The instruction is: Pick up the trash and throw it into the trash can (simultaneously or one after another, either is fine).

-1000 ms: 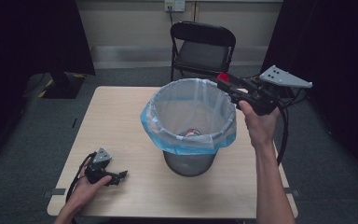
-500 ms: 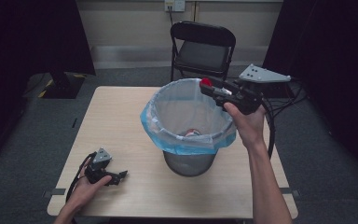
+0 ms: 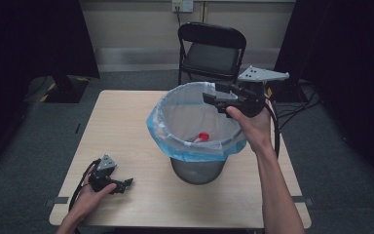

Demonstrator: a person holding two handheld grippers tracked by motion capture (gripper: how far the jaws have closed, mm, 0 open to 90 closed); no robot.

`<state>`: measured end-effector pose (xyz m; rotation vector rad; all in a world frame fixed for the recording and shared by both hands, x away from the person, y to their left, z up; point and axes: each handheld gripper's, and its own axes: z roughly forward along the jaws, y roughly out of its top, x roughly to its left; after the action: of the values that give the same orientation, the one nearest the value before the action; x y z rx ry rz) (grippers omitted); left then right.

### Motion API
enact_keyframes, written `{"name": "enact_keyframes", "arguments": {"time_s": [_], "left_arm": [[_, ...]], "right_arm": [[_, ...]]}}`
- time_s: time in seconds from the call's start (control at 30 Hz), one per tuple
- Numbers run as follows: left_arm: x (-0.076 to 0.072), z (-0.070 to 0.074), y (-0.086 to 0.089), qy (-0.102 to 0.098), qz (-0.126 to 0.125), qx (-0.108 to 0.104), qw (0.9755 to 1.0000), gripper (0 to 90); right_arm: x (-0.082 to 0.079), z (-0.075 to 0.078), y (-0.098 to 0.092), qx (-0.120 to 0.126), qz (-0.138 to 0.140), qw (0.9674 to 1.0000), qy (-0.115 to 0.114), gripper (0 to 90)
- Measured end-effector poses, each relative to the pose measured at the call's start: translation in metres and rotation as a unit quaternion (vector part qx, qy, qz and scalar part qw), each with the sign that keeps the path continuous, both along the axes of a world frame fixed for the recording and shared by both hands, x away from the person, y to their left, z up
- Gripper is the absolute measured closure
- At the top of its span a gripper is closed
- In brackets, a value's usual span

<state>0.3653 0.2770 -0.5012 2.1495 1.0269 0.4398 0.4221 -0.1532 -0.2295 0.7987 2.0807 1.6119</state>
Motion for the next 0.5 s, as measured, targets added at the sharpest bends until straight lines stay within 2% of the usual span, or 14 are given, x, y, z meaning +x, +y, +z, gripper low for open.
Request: {"name": "enact_keyframes", "arguments": {"time_s": [0.13,0.23,0.5], "left_arm": [[0.0,0.0,0.0,0.0,0.0,0.0,1.0,4.5],[0.0,0.0,0.0,0.0,-0.001,0.001,1.0,4.5],[0.0,0.0,0.0,0.0,0.0,0.0,1.0,4.5]], "right_arm": [[0.0,0.003,-0.003,0.001,-0.017,0.9998,-0.009,26.4],[-0.001,0.005,-0.006,0.007,-0.024,0.9996,-0.015,22.6],[-0.002,0.004,-0.011,0.006,-0.033,0.9993,-0.018,21.0]]}}
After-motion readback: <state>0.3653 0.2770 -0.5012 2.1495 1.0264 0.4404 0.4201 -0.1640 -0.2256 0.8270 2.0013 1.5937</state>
